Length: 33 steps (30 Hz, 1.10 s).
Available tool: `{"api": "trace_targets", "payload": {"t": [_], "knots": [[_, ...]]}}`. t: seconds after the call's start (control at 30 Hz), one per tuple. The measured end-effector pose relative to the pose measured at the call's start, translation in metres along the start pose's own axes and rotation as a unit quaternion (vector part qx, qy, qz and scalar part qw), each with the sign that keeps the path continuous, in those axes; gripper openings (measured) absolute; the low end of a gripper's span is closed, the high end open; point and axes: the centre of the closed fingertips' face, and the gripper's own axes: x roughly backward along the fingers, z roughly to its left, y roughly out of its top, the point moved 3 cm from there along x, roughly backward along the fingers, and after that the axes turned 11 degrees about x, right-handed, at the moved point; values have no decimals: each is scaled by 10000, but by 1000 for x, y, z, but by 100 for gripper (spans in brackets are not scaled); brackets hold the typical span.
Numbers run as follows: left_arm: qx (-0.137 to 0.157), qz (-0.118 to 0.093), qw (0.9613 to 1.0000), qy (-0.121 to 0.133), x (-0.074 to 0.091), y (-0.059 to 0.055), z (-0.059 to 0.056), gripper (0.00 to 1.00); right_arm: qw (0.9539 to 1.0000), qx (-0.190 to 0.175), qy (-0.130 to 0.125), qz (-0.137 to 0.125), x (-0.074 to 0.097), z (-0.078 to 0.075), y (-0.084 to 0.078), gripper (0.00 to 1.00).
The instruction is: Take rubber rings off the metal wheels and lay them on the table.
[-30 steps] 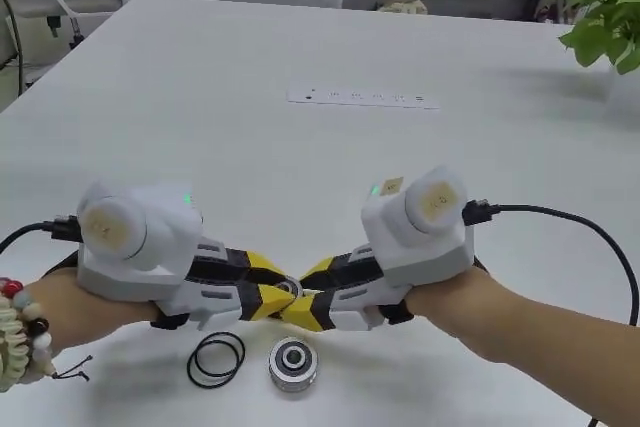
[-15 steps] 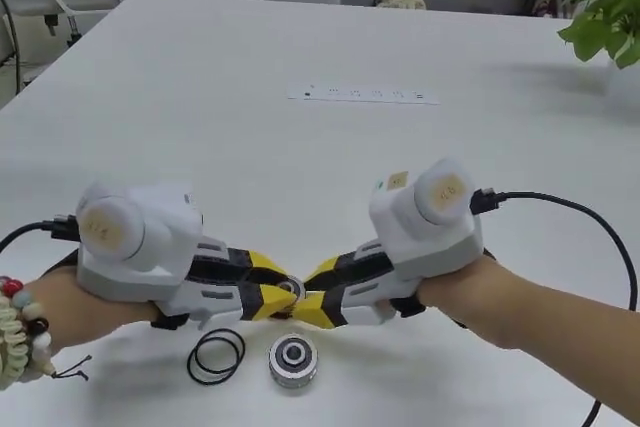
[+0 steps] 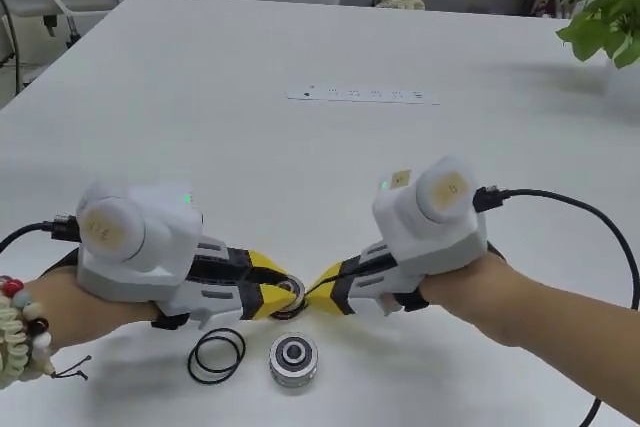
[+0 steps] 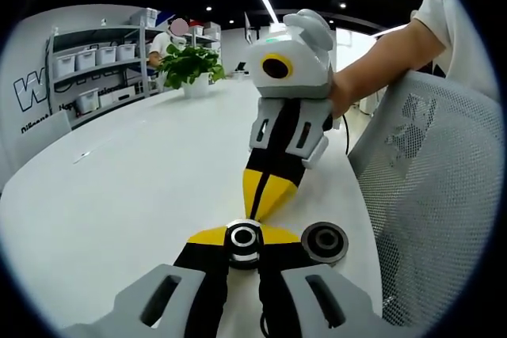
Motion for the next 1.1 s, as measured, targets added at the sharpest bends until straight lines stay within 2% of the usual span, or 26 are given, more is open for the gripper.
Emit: {"api": "trace_targets", "payload": {"t": [0.13, 0.23, 0.33, 0.37, 0.53, 0.97, 1.03, 1.07, 1.1], "knots": [[7, 2, 10000, -4, 0, 0, 0, 8, 9975, -681, -15, -200, 4, -5, 1, 0], [-13, 7, 10000, -9, -1, 0, -1, 8, 9926, -1133, 82, -428, 6, -4, 6, 0], [-28, 15, 10000, -26, -1, 0, -1, 8, 9908, -1275, 145, -439, 6, -3, 7, 0], [-131, 42, 9999, -39, -1, 0, -2, 8, 9902, -1316, 160, -438, 6, -2, 7, 0], [-162, 84, 9998, -24, -1, 0, -2, 8, 9884, -1420, 218, -488, 6, 0, 11, 0], [-189, 77, 9998, -54, -2, 0, -3, 8, 9897, -1279, 308, -558, 6, 6, 16, 0], [-189, 72, 9998, -58, -2, 0, -3, 8, 9889, -1268, 402, -663, 5, 8, 21, 0], [-187, 71, 9998, -60, -2, 0, -3, 8, 9863, -1326, 448, -875, 4, 10, 29, 0], [-189, 74, 9998, -58, -2, 0, -3, 8, 9897, -1241, 434, -568, 5, 10, 22, 0]]}}
